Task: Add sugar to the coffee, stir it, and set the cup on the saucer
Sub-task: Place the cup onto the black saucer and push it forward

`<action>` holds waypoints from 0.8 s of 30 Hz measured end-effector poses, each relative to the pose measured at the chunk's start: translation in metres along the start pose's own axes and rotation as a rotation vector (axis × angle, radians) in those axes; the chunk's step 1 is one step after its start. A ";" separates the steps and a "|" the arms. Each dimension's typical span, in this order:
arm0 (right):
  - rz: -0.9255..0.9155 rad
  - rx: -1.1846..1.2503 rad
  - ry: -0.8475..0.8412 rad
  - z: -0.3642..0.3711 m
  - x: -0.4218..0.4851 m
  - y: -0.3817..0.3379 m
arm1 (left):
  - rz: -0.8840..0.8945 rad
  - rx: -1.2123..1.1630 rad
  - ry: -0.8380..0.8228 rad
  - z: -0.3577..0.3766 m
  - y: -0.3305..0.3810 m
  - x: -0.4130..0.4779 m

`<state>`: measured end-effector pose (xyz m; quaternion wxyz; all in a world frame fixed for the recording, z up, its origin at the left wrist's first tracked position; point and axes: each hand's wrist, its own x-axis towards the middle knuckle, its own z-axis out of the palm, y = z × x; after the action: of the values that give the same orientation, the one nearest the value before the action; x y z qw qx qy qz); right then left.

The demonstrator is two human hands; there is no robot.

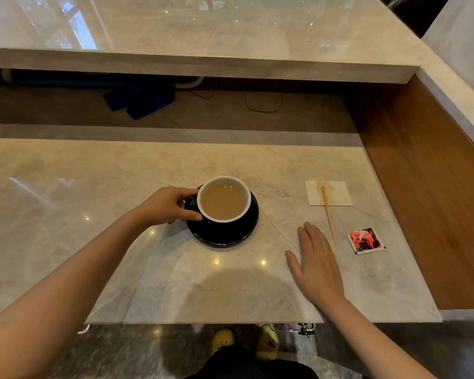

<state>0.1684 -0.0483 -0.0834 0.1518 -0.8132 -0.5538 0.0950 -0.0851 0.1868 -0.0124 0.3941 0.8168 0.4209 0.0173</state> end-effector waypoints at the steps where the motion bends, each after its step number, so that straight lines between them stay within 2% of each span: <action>1: -0.001 0.000 0.001 0.000 0.000 0.000 | 0.017 0.024 0.040 0.003 0.000 -0.001; 7: 0.002 0.003 0.000 0.001 0.000 -0.001 | 0.028 0.030 0.168 0.014 -0.004 -0.003; 24: -0.002 0.026 0.015 -0.002 0.000 -0.001 | 0.037 0.018 0.234 0.021 -0.005 -0.008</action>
<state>0.1685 -0.0483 -0.0818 0.1665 -0.8114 -0.5521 0.0959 -0.0865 0.1697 -0.0275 0.3346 0.8203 0.4491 0.1161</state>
